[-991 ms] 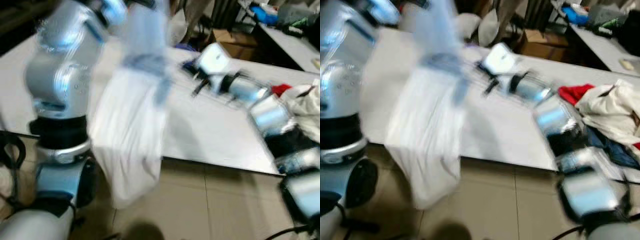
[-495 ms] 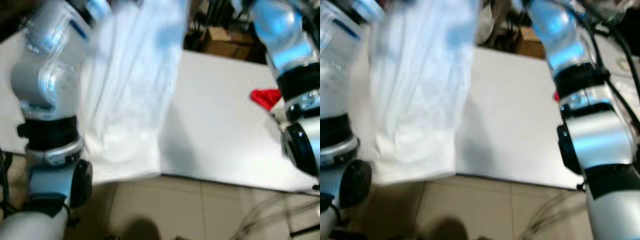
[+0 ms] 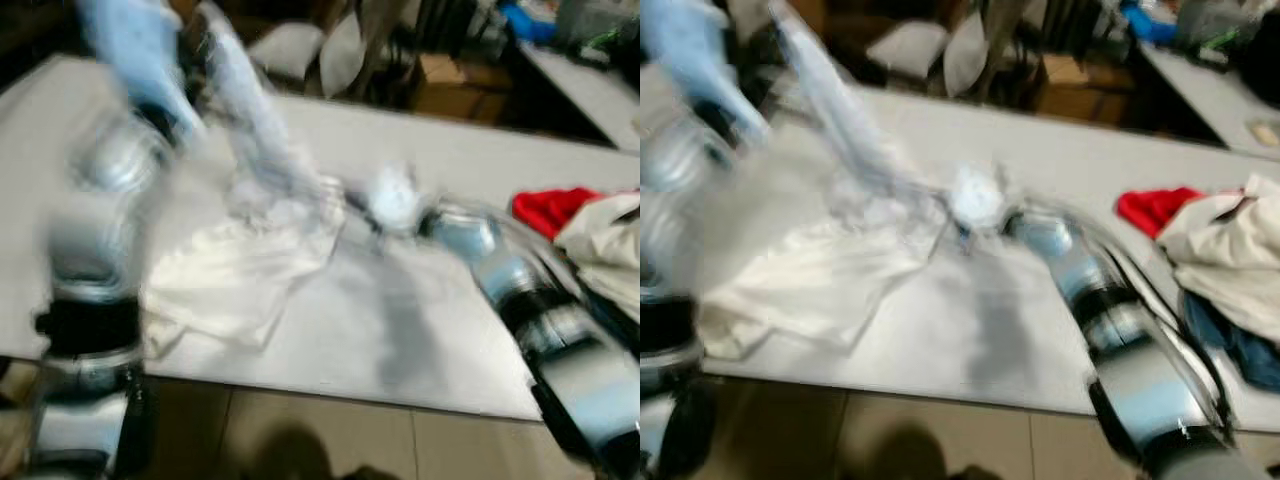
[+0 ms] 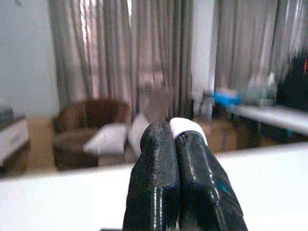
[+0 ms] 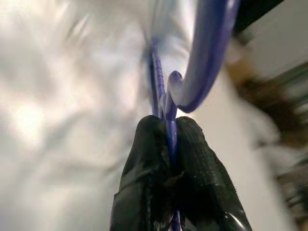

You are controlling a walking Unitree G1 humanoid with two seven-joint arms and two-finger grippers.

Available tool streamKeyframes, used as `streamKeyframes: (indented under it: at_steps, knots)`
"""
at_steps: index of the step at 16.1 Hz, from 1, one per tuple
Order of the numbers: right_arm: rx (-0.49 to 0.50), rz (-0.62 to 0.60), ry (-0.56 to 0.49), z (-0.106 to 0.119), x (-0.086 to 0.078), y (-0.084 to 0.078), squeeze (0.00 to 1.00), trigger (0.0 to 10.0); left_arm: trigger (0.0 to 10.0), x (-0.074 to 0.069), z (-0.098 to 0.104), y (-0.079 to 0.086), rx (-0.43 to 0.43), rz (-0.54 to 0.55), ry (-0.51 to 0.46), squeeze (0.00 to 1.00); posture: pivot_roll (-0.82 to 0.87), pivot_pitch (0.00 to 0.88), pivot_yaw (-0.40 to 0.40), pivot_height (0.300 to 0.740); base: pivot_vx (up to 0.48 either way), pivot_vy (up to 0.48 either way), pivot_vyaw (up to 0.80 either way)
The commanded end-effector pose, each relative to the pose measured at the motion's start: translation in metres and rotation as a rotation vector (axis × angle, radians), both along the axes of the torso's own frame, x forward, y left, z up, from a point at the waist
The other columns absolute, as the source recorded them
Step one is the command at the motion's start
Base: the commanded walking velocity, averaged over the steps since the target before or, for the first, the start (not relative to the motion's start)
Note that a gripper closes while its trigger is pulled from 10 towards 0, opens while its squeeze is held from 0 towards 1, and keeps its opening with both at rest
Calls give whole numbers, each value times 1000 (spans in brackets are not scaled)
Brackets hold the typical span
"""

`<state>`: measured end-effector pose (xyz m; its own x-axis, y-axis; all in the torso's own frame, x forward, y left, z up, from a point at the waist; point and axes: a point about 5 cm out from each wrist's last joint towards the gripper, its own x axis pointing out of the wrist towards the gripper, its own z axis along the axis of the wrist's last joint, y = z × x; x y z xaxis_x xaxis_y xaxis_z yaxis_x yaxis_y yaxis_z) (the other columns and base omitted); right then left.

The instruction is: Hang hanger

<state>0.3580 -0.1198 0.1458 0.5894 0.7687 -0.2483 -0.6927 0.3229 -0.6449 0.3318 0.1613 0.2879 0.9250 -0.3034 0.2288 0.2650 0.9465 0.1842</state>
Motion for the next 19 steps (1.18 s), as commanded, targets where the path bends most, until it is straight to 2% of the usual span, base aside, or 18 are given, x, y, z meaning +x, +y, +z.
streamKeyframes:
  at_steps: [1, 2, 5, 6, 9, 10, 11, 12, 13, 15, 16, 18, 19]
  knots:
    - [10, 103, -52, 20, -3, 11, 0, 10000, 10000, -1, -9, 5, 59, 27, 21, 0, 27, 0, -102, 740, 334, 0, 0]
    - [9, 143, -19, 18, -11, 7, 0, 10000, 10000, -1, -28, 8, 138, 47, 69, 0, 23, 0, -96, 740, 322, 0, 0]
    - [36, 246, 56, 18, -40, -3, 0, 10000, 10000, -5, -72, 25, 189, 107, 218, 0, 21, 0, -91, 740, 195, 0, 0]
    - [36, 265, 74, 20, -48, -8, 0, 10000, 10000, -8, -87, 26, 213, 93, 274, 0, 17, 0, -86, 740, 0, 0, 0]
    - [31, 279, 110, 32, -62, -23, 0, 10000, 10000, -19, -105, 17, 300, -29, 362, 0, 13, 0, -81, 740, 0, 0, 0]
    - [40, 286, 126, 40, -70, -29, 0, 10000, 10000, -24, -116, 17, 347, -77, 437, 0, 11, 0, -80, 740, 0, 0, 0]
    - [53, 285, 125, 47, -74, -33, 0, 10000, 10000, -28, -124, 18, 378, -114, 495, 125, 9, 0, -78, 740, 0, 0, 0]
    - [93, 283, 151, 58, -82, -38, 0, 10000, 10000, -35, -130, 20, 391, -163, 546, 1000, 3, 0, -72, 740, 0, 0, 0]
    - [149, 299, 201, 68, -91, -43, 0, 10000, 10000, -42, -130, 21, 405, -228, 579, 1000, 2, 0, -70, 740, 0, 0, 0]
    - [188, 298, 249, 75, -98, -49, 0, 10000, 10000, -47, -129, 28, 446, -271, 601, 1000, -3, 0, -64, 740, 0, 0, 0]
    - [194, 309, 290, 76, -103, -53, 0, 10000, 10000, -45, -127, 38, 436, -244, 605, 1000, -4, 0, -61, 740, 0, 0, 0]
    - [147, 316, 365, 71, -114, -60, 0, 10000, 10000, -40, -119, 56, 457, -159, 593, 1000, -4, 0, -61, 740, 0, 0, 0]
    - [118, 290, 396, 67, -119, -66, 0, 10000, 10000, -39, -112, 65, 437, -131, 577, 1000, -1, 0, -66, 740, 0, 0, 0]
